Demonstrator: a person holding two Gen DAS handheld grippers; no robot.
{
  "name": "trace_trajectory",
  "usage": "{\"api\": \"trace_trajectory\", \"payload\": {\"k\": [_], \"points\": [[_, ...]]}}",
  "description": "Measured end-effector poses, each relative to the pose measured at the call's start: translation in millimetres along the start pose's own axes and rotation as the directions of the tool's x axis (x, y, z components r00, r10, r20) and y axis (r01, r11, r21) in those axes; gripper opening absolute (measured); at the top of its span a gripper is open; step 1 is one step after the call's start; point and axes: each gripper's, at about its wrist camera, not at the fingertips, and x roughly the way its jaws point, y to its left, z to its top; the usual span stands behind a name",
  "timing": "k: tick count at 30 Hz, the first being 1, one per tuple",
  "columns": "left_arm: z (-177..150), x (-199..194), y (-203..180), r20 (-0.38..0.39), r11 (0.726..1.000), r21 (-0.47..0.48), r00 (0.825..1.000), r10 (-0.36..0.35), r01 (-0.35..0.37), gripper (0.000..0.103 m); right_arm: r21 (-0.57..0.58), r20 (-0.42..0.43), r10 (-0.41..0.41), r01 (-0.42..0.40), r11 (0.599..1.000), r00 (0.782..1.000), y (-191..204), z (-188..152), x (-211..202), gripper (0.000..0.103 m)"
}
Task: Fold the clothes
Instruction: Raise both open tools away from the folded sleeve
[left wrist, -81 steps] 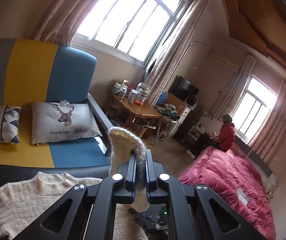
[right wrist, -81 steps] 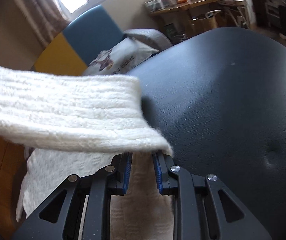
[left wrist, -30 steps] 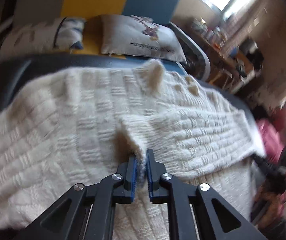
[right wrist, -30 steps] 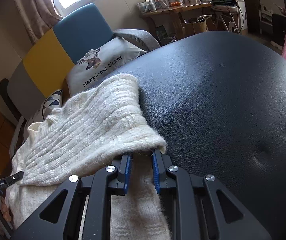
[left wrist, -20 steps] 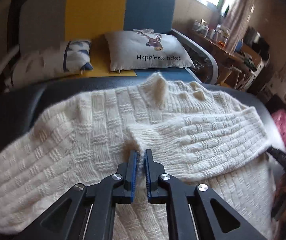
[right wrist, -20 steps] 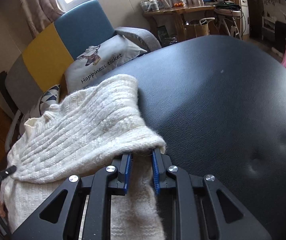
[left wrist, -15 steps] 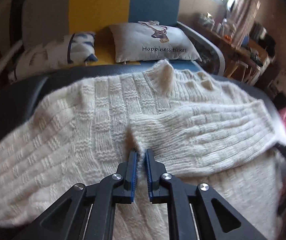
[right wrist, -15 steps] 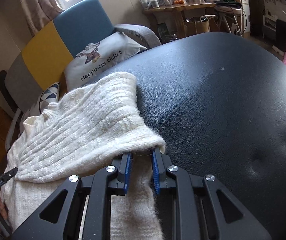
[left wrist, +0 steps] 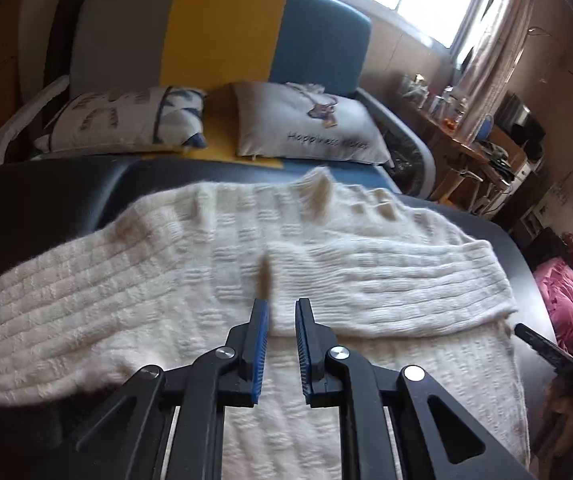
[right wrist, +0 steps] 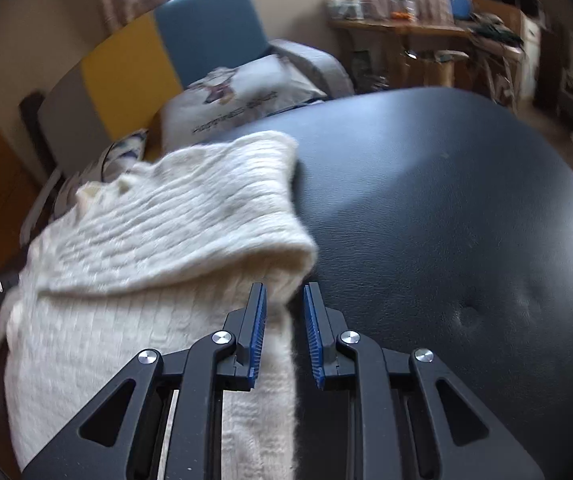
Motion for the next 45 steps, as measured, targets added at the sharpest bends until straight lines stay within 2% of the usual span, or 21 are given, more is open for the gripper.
{"api": "trace_trajectory", "payload": {"k": [3, 5, 6, 7, 12, 16, 18, 20, 22, 24, 26, 27, 28, 29, 31, 33, 36, 39, 42, 45], "points": [[3.2, 13.4, -21.4, -0.018, 0.998, 0.058, 1.000, 0.003, -0.002, 0.013, -0.030, -0.009, -0.012, 0.012, 0.999, 1.000, 7.7, 8.0, 16.0, 0.021], [5.3, 31.6, -28.1, -0.053, 0.996, 0.083, 0.998, 0.027, -0.023, 0.013, -0.016, 0.007, -0.050, 0.050, 0.999, 0.999, 5.7, 14.2, 24.3, 0.021], [6.7, 44.3, -26.6, -0.080, 0.994, 0.090, 0.995, 0.067, -0.060, 0.013, 0.012, 0.016, -0.060, 0.060, 0.998, 0.998, 0.9, 17.2, 27.2, 0.021], [6.6, 54.7, -22.1, -0.104, 0.993, 0.080, 0.990, 0.093, -0.085, 0.013, 0.038, 0.017, -0.055, 0.055, 0.998, 0.998, -4.5, 18.2, 28.5, 0.021], [4.0, 57.3, -12.1, -0.102, 0.996, 0.045, 0.992, 0.081, -0.077, 0.015, 0.144, 0.008, -0.011, 0.010, 0.990, 1.000, -29.1, 18.0, 31.8, 0.020], [5.3, 34.9, -13.3, -0.037, 0.999, 0.025, 0.999, 0.039, -0.038, 0.015, 0.052, -0.012, -0.013, 0.013, 0.999, 1.000, -25.6, 18.6, 11.0, 0.020], [8.4, 24.6, -19.6, 0.001, 0.999, 0.033, 1.000, 0.002, -0.002, 0.015, 0.007, 0.009, 0.015, -0.015, 1.000, 1.000, -20.7, 23.0, -6.6, 0.020], [11.7, 20.5, -30.0, 0.029, 0.998, 0.065, 1.000, -0.012, 0.010, 0.015, -0.025, 0.034, 0.079, -0.078, 0.997, 0.996, -12.8, 34.0, -18.5, 0.020], [12.8, 28.8, -36.7, 0.011, 0.995, 0.095, 1.000, 0.002, -0.003, 0.015, -0.062, 0.032, 0.136, -0.133, 0.989, 0.990, -0.7, 48.1, -17.1, 0.020], [13.1, 42.5, -39.6, -0.016, 0.992, 0.121, 0.999, 0.036, -0.033, 0.015, -0.099, -0.018, 0.161, -0.162, 0.982, 0.987, 14.5, 58.6, 0.8, 0.021], [11.3, 57.6, -35.9, -0.054, 0.989, 0.131, 0.995, 0.081, -0.073, 0.015, -0.125, -0.092, 0.126, -0.137, 0.983, 0.988, 24.8, 63.6, 29.0, 0.020], [9.4, 65.6, -31.1, -0.077, 0.987, 0.129, 0.991, 0.107, -0.097, 0.015, -0.128, -0.110, 0.083, -0.097, 0.987, 0.990, 25.2, 65.2, 41.9, 0.020], [6.1, 71.0, -24.7, -0.088, 0.988, 0.119, 0.990, 0.110, -0.099, 0.015, -0.126, -0.118, 0.031, -0.045, 0.991, 0.993, 23.6, 66.5, 54.0, 0.020], [5.1, 69.4, -21.9, -0.077, 0.990, 0.115, 0.992, 0.095, -0.086, 0.016, -0.105, -0.128, 0.011, -0.025, 0.994, 0.992, 19.4, 67.3, 64.1, 0.021], [4.1, 66.2, -18.6, -0.066, 0.991, 0.115, 0.995, 0.080, -0.072, 0.017, -0.075, -0.135, 0.024, -0.034, 0.997, 0.991, 12.8, 65.8, 73.9, 0.021], [5.8, 60.8, -20.0, -0.059, 0.990, 0.117, 0.995, 0.081, -0.073, 0.017, -0.081, -0.132, 0.030, -0.041, 0.996, 0.991, 12.2, 65.6, 67.9, 0.021], [9.7, 47.1, -26.1, -0.006, 0.991, 0.126, 0.999, 0.046, -0.044, 0.017, -0.082, -0.103, 0.077, -0.086, 0.993, 0.992, 12.8, 70.2, 50.5, 0.021], [20.6, 41.2, -32.8, 0.028, 0.991, 0.134, 1.000, 0.007, -0.011, 0.017, -0.093, -0.083, 0.116, -0.124, 0.988, 0.990, 16.6, 86.9, 48.6, 0.021], [26.6, 58.8, -34.3, -0.029, 0.990, 0.140, 0.999, 0.020, -0.016, 0.017, -0.087, -0.074, 0.108, -0.115, 0.990, 0.991, 17.4, 107.1, 67.8, 0.021], [21.3, 82.1, -21.3, -0.093, 0.991, 0.120, 0.994, 0.062, -0.051, 0.018, -0.039, -0.123, 0.028, -0.033, 0.999, 0.992, 5.5, 120.1, 104.2, 0.021]]}}
